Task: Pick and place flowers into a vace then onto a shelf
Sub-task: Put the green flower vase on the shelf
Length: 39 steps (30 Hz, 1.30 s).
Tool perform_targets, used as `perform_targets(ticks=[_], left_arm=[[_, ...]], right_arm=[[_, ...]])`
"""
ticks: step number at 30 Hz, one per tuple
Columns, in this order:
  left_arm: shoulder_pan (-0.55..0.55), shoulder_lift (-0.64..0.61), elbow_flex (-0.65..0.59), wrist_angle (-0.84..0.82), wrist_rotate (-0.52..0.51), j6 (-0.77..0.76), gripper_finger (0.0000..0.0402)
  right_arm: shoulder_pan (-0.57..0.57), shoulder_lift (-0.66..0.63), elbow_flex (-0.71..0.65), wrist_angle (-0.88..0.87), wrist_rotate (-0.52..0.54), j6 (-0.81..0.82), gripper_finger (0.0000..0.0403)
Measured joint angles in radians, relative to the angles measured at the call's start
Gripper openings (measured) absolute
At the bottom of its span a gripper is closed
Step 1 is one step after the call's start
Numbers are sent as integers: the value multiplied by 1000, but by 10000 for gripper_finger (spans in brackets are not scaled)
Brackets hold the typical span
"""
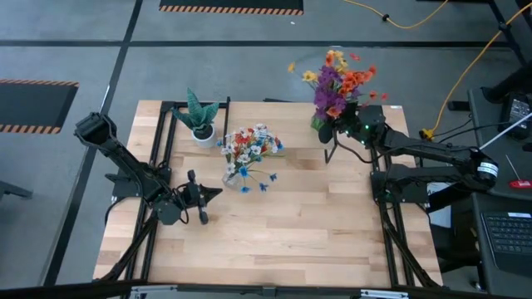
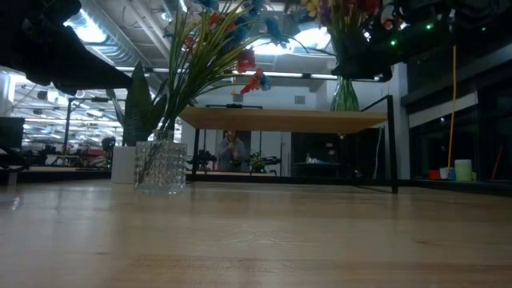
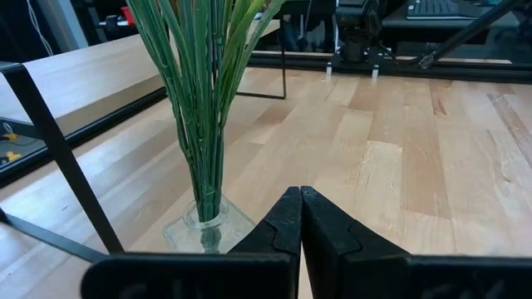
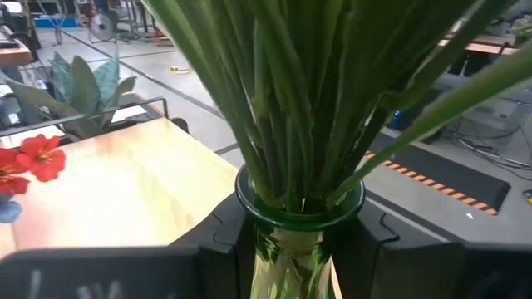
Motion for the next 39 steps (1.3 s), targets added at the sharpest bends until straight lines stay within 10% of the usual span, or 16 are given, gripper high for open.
perform_targets(ticks=[39], left_arm=[[0,0,0,0,1,-3,1]], right_arm=[[0,0,2,-37,-17,-1,185]])
